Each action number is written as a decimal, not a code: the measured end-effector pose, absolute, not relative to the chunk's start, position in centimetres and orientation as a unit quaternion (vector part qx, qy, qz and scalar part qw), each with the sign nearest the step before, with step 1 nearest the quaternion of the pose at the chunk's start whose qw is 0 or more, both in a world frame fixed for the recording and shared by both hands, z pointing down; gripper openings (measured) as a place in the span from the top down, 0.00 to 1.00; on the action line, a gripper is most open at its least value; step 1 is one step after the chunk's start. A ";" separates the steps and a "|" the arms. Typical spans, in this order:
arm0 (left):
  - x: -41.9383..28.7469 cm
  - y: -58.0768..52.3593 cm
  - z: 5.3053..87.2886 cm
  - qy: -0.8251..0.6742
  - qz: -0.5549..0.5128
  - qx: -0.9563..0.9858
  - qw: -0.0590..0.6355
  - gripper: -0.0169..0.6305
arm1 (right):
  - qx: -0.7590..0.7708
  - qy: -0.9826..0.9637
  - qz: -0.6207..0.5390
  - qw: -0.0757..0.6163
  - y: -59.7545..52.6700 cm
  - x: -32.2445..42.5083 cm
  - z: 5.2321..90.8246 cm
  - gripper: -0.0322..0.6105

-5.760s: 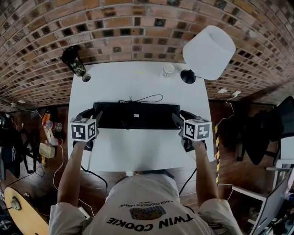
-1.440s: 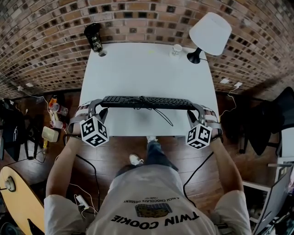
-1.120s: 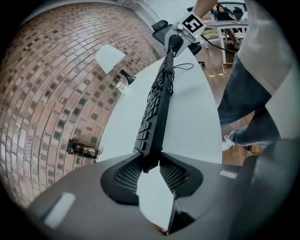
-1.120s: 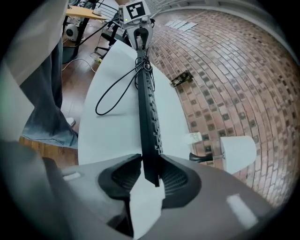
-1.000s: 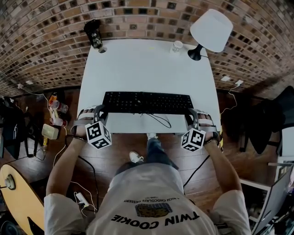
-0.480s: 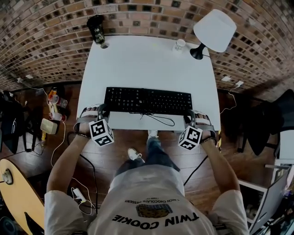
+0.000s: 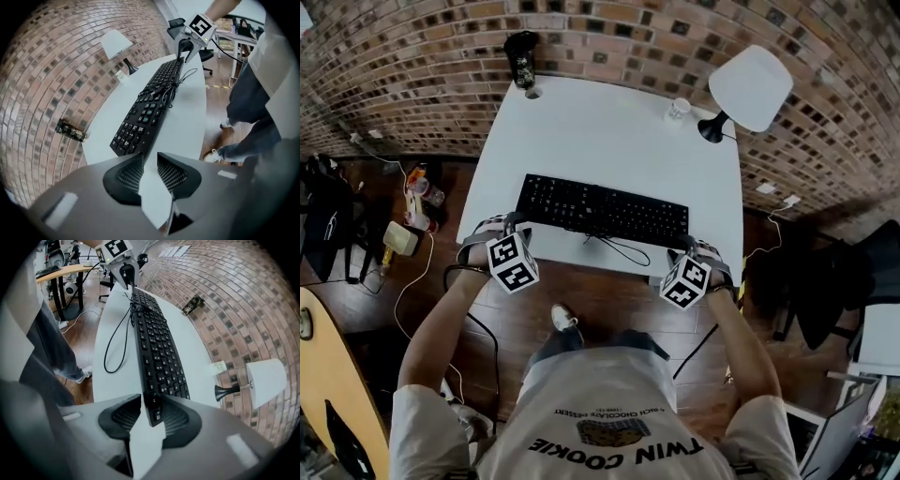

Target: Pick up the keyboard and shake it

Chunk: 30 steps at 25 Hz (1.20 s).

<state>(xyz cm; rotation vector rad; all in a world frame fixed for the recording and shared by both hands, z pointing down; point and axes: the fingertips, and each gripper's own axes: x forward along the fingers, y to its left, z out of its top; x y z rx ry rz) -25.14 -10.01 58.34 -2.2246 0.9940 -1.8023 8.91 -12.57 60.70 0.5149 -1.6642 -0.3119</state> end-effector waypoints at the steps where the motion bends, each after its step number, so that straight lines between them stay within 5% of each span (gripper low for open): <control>1: -24.6 -9.6 57.9 0.342 -0.585 -0.735 0.044 0.83 | 0.220 -0.735 -0.132 0.628 -12.6 8.8 60.5 0.75; 18: -2.7 -2.0 53.0 0.507 -0.424 -0.747 -0.076 0.92 | 0.186 -0.872 -0.069 0.447 -8.1 13.2 54.8 0.76; 30: 7.7 6.1 48.3 0.597 -0.316 -0.726 -0.129 0.96 | 0.153 -0.938 0.030 0.308 2.9 14.4 49.6 0.88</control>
